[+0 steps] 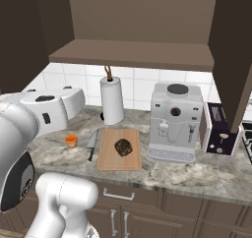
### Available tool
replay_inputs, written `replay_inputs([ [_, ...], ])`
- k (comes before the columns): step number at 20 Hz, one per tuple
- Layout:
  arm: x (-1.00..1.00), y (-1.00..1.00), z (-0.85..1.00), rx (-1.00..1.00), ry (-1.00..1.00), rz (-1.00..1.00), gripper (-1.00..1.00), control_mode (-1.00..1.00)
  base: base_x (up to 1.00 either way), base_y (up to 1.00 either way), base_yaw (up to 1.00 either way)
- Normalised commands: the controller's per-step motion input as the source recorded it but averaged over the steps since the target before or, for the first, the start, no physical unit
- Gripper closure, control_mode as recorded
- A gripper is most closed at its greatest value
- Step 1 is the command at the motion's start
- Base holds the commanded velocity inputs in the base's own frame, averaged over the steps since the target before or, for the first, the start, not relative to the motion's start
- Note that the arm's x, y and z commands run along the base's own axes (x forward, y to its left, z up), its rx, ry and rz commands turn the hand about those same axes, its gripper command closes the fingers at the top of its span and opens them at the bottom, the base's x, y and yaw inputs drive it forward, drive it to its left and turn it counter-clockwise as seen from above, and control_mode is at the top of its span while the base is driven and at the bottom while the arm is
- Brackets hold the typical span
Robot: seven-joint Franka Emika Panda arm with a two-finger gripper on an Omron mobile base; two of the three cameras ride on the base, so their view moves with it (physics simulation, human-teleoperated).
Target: Pick the bread, place it on the cutting board, pick the jam, place it on the counter, and close the cabinet.
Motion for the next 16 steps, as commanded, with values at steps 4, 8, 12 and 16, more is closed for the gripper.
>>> replay_inputs([
  [4, -0.27, 0.12, 0.02, 0.00, 0.00, 0.03, -1.00, -1.00, 0.00, 0.00, 0.00],
  [8, -0.17, 0.15, 0.00, 0.00, 0.00, 0.07, -1.00, -1.00, 0.00, 0.00, 0.00],
  [12, -0.18, 0.17, 0.00, 0.00, 0.00, 0.08, -1.00, -1.00, 0.00, 0.00, 0.00],
  [16, -0.13, 0.21, 0.00, 0.00, 0.00, 0.08, -1.00, -1.00, 0.00, 0.00, 0.00],
])
